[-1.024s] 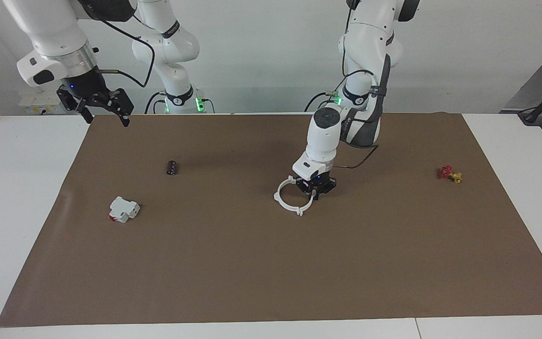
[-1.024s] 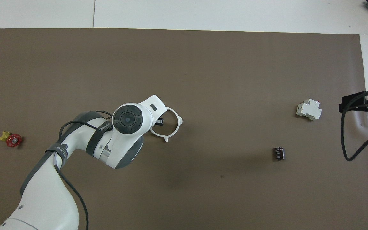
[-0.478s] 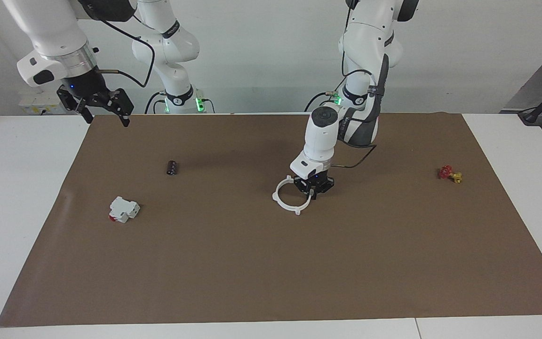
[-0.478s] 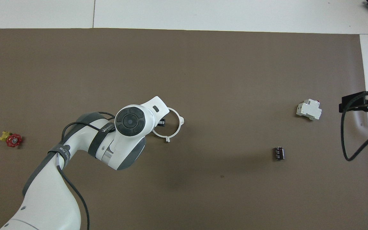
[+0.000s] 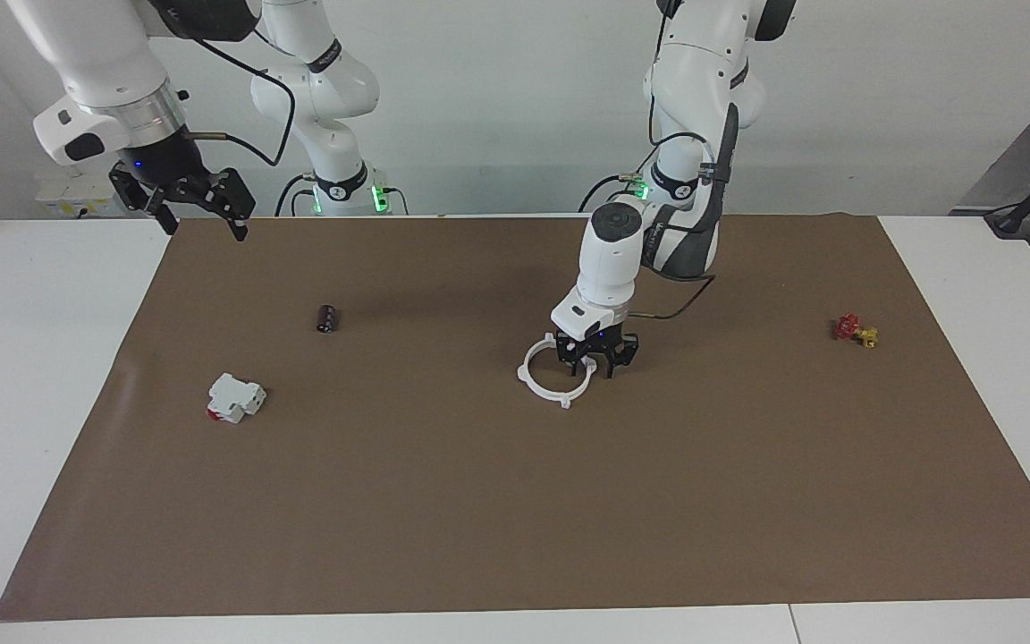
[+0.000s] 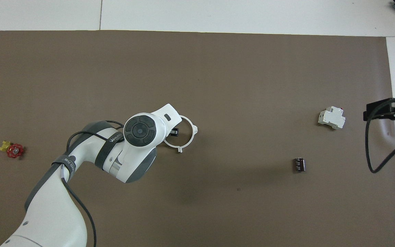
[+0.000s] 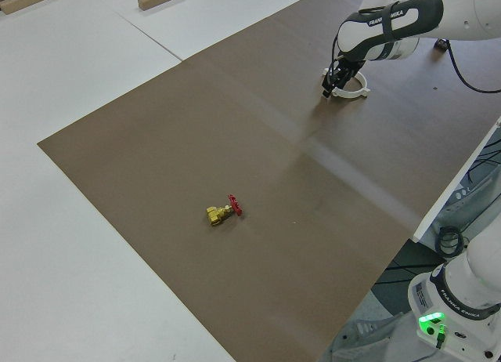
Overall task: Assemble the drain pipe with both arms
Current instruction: 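Carry the clamp half with the left gripper onto the placed half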
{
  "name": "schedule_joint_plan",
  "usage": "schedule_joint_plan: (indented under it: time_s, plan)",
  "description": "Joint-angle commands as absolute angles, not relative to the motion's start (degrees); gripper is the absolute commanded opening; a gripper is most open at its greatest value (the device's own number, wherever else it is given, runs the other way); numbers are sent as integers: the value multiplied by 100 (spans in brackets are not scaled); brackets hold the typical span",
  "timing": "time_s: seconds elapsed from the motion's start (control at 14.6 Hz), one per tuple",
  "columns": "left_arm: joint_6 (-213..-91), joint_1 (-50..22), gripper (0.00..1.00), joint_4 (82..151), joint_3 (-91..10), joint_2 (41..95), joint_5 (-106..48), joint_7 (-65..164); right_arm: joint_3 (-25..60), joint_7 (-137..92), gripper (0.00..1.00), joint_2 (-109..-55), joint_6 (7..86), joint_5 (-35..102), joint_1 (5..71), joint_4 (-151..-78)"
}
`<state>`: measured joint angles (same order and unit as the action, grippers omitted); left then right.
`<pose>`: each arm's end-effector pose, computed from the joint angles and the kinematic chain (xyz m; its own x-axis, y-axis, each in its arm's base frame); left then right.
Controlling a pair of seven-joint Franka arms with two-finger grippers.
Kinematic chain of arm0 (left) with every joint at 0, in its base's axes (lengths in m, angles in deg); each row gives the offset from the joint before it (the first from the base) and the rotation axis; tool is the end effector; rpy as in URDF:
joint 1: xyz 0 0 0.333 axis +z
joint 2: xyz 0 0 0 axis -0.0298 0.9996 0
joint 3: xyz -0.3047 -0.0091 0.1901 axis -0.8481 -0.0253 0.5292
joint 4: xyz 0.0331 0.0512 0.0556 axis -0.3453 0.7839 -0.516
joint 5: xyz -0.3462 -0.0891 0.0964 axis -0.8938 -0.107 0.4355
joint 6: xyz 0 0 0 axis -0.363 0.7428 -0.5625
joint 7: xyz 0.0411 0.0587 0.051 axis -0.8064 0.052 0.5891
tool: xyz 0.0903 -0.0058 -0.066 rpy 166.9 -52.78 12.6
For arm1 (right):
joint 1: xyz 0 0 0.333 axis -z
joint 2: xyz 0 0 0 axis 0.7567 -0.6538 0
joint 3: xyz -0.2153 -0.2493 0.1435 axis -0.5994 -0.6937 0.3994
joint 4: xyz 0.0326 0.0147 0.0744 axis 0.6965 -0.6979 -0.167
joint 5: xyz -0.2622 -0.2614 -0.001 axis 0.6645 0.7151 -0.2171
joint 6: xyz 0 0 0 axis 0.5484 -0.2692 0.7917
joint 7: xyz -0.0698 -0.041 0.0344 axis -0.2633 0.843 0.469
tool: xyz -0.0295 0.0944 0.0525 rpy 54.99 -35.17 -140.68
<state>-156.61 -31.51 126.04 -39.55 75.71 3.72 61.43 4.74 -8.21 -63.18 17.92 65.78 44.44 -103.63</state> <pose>0.5081 -0.3153 0.3467 0.9740 -0.1788 0.1389 -0.1782 -0.9838 -0.0171 0.5089 -0.0144 0.6716 0.9920 -0.1259 -0.0026 -0.1258 -0.9917 0.0248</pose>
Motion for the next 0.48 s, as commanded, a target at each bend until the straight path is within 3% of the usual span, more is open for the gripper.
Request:
schedule_joint_plan:
  time_s: [0.0, 0.41]
  plan:
    - [-15631, -3194, 100, 12686, -3877, 7353, 500, 6213, 522, -842, 100, -6268, 1876, 6651, 4513, -10460]
    - [-14253, -2546, 100, 12686, -3877, 6317, 492, 5696, 487, -851, 100, -6215, 1894, 6642, 4470, -10574]
